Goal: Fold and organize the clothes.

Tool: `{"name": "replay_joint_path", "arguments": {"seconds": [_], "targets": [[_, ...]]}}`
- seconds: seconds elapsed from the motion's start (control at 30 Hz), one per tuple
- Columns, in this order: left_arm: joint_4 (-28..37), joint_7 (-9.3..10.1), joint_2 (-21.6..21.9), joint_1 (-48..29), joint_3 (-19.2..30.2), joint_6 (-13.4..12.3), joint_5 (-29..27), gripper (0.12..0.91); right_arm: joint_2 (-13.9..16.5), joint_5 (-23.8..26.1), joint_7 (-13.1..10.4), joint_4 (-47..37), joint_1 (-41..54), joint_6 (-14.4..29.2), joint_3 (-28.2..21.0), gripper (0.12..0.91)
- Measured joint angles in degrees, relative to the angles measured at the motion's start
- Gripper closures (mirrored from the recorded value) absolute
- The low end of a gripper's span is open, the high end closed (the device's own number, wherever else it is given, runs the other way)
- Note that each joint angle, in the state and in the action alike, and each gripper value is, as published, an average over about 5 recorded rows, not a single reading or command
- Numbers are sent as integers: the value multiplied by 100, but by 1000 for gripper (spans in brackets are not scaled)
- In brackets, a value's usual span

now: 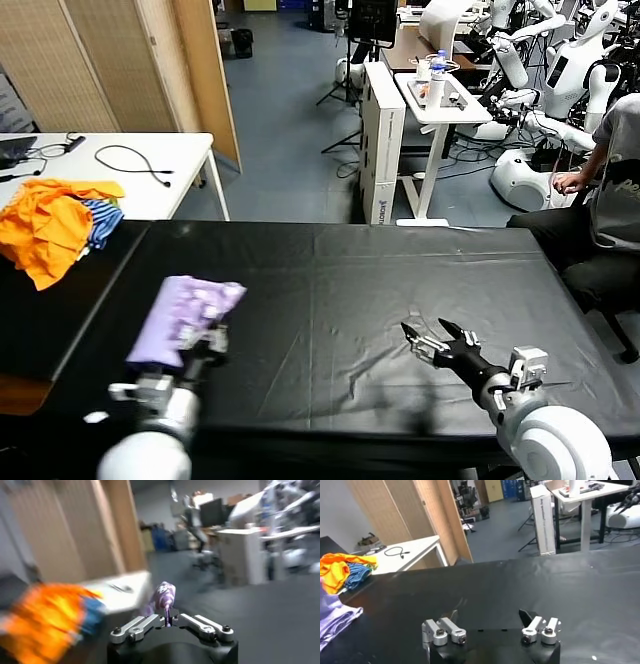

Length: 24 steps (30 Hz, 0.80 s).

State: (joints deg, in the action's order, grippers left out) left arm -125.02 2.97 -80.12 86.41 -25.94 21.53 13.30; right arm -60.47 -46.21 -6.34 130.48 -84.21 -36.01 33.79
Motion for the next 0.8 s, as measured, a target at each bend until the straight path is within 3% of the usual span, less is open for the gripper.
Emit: {"name": "replay_joint_path", "arguments": {"seconds": [0.2,0.3,0.57,0.67,0.8], "targets": [[382,-39,-468,-183,642,-38,-137,844,-2,-73,-6,26,114,-82,-190,118],[503,-116,-523,-214,788,-29,-156,727,14,-235,-37,-25,209,-183,-341,118],[328,-460,-290,-266,772,-220,-139,234,148,-904,-197,-270,640,-377,-986,118],[194,-420,-85,-337,561,-342,-82,142,132,-1140,-263,-417,898,-427,-1373,118],[61,-364,210,-354,168,-428,76,125,18,-1214,-320,-706,1274,-347,-1944,118]]}}
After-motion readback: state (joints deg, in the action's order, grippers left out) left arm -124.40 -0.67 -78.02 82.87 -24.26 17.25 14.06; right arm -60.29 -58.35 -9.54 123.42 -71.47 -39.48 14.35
